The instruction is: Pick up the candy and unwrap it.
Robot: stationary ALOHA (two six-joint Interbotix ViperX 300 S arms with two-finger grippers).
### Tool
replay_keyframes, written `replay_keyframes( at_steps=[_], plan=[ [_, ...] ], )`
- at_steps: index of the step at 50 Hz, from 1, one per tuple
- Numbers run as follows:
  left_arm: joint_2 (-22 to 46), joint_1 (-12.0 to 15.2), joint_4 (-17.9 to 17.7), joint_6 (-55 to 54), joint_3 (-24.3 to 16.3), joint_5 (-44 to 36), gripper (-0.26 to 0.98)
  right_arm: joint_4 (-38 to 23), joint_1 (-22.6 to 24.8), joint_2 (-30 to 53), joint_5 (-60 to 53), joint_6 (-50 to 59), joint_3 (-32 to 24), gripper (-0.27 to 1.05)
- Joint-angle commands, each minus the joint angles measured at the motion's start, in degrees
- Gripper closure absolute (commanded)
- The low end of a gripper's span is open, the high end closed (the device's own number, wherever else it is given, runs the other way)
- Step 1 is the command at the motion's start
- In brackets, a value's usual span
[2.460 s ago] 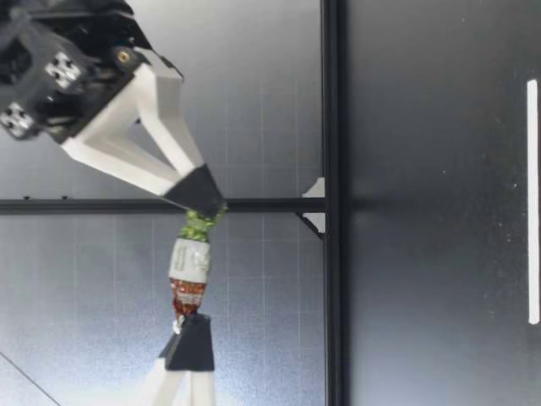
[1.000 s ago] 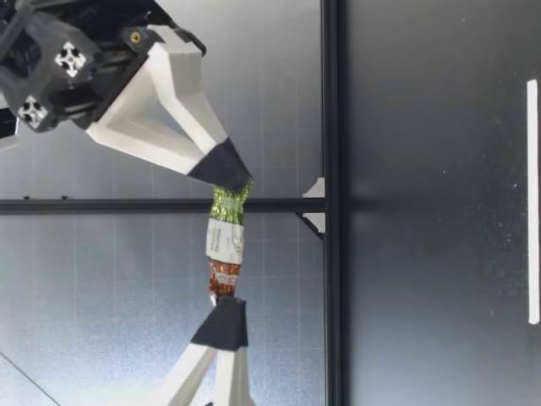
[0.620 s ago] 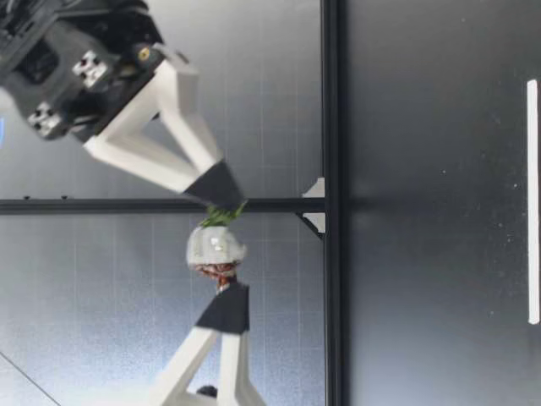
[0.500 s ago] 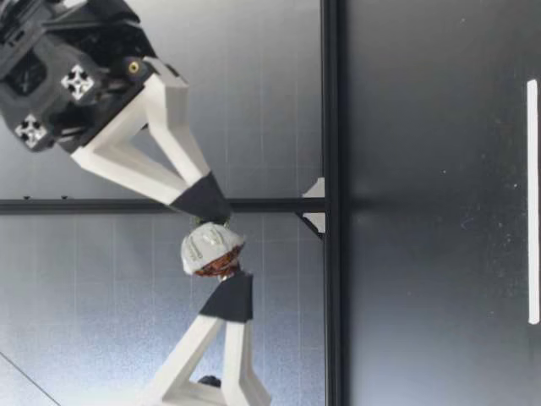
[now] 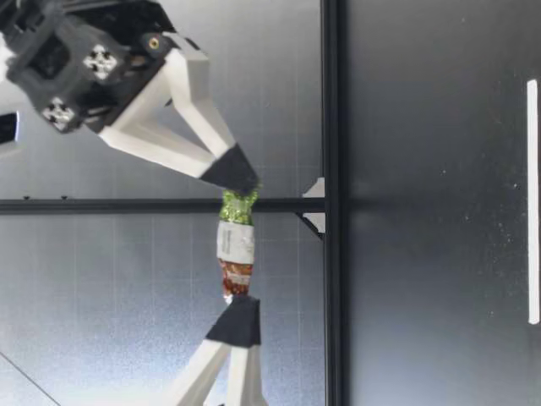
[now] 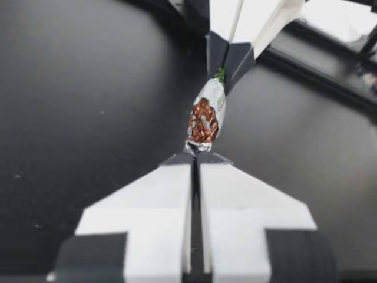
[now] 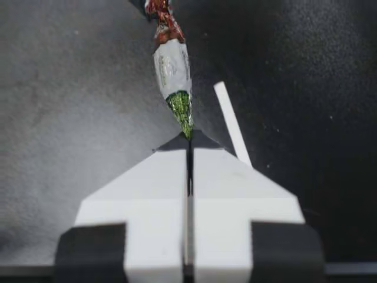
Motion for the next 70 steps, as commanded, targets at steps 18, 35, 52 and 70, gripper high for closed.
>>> replay_keyframes(
  at_steps=[18,35,52,70],
  plan=[
    [3.69,0.26,-0.09,-8.00,-4.66,-0.35,0.90,0.18,0.00,2.37,1.32,0.18,-5.45,0.95],
    [-1.23,0.53,-0.18,-11.25,-0.09,-0.88,0.90,0.18,-0.09,-0.35,4.92,0.97,-3.16,0.95],
    [1.93,0.53,-0.09,-10.72,-3.78,-1.67,0.90,-0.18,0.00,1.05,1.32,0.79,-5.10,0.95],
    [5.10,0.53,0.35,-10.37,-5.62,-2.90,0.90,-0.53,0.00,0.70,2.64,0.44,-4.75,0.95]
  ],
)
